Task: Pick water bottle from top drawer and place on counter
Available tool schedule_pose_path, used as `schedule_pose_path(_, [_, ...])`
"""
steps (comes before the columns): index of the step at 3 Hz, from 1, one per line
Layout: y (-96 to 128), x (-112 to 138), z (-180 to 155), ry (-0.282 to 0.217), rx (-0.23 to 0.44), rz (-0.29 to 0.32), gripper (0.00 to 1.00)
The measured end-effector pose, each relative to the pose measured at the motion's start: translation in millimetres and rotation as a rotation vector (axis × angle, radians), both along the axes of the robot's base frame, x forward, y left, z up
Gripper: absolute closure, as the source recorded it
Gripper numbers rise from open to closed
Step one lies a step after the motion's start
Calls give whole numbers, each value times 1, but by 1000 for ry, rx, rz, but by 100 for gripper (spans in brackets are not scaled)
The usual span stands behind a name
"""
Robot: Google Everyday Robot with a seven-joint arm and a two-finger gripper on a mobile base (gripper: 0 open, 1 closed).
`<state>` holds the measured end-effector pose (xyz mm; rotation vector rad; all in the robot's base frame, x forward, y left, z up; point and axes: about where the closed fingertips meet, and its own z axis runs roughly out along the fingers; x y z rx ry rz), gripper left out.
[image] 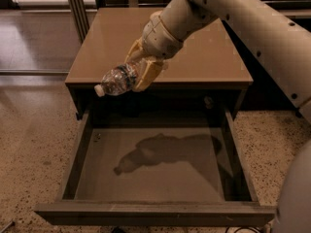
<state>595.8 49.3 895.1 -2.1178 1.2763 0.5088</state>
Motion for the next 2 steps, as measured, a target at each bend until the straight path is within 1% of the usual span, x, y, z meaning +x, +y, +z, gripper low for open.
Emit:
schedule_pose_path(1, [-24, 92, -75, 79, -137, -39, 100])
schedule_pose_path(2, [-24, 91, -74, 79, -137, -39, 100])
